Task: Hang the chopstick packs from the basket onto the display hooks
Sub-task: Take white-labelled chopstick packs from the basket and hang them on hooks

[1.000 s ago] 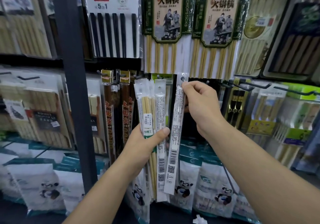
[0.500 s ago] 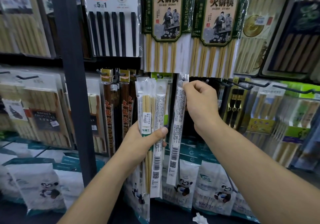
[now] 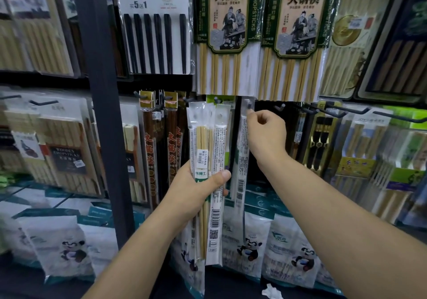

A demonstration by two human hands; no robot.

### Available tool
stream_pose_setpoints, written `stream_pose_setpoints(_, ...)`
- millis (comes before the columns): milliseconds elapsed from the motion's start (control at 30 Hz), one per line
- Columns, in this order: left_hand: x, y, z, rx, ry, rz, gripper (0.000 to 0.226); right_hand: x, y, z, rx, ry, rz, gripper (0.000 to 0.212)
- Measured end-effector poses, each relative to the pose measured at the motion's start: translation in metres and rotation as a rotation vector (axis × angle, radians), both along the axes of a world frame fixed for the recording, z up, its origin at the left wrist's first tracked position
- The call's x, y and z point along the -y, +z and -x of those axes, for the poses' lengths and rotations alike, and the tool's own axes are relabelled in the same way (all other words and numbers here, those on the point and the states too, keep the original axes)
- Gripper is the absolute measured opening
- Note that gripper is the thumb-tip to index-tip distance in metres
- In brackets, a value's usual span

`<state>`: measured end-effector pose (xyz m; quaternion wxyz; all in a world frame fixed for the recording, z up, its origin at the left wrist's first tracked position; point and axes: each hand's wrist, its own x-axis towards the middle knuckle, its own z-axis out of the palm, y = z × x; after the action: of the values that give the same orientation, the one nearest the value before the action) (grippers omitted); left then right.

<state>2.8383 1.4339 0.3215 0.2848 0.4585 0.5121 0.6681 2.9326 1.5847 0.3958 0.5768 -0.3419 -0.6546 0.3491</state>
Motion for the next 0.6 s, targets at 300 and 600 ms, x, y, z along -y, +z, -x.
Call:
stream_pose_setpoints(300, -0.001, -0.001, -0.004, -0.011, 0.004, -0.022, 0.032, 0.016, -0.015, -0.008, -0.061, -0.050, 0.076, 0.020)
stream_pose_setpoints(600, -0.002, 0.001, -0.009, -0.074, -0.028, -0.081, 0.025, 0.064, -0.014, -0.022, -0.011, 0.322, -0.013, 0.018)
